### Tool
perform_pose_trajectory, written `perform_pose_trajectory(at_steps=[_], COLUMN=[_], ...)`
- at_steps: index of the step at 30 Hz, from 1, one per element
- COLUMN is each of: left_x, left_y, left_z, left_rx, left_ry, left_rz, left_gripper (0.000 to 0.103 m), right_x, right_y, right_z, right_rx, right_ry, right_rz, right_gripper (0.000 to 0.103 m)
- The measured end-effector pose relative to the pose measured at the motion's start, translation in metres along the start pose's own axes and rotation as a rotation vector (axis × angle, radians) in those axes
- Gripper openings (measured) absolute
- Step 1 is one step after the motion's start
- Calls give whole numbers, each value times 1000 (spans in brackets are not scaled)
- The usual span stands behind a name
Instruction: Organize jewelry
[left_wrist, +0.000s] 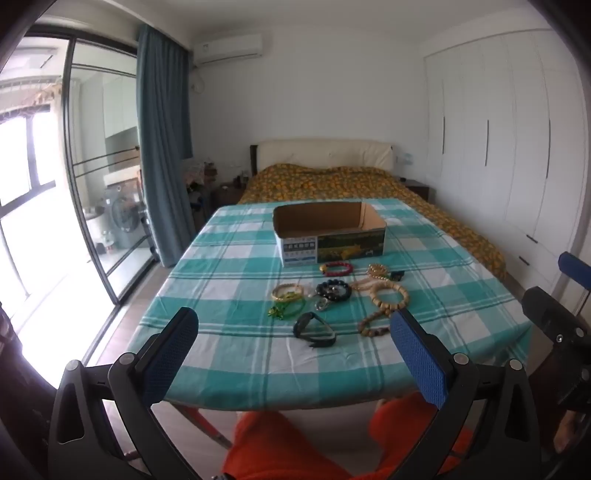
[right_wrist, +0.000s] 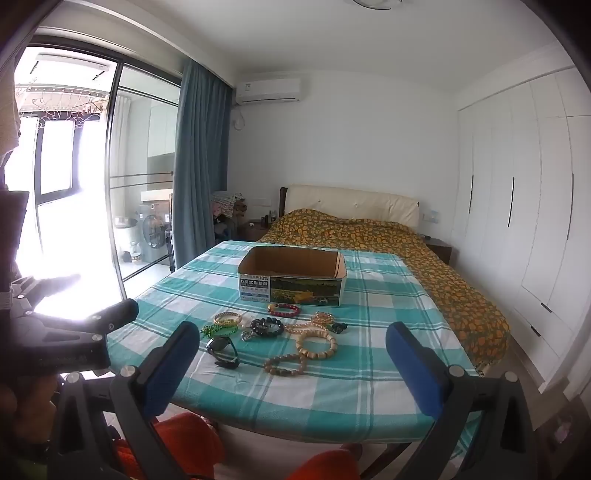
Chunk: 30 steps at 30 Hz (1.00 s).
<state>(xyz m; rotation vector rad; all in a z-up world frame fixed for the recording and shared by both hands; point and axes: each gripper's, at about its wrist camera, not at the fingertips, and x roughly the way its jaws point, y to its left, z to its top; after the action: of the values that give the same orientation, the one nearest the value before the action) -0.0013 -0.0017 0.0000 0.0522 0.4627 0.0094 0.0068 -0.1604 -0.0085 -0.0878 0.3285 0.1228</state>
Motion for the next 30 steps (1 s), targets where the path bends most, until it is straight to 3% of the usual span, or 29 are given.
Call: perform_pose_trajectory(at_steps=[30], left_x=[2], left_y=[4], left_z=[0], left_rx=[-23], left_ry=[15], left_rz=[-30], left_gripper=[103], right_x=[0], right_y=[1], right_z=[0], right_rx=[6], right_ry=[6], right_rz=[4], right_gripper=[103])
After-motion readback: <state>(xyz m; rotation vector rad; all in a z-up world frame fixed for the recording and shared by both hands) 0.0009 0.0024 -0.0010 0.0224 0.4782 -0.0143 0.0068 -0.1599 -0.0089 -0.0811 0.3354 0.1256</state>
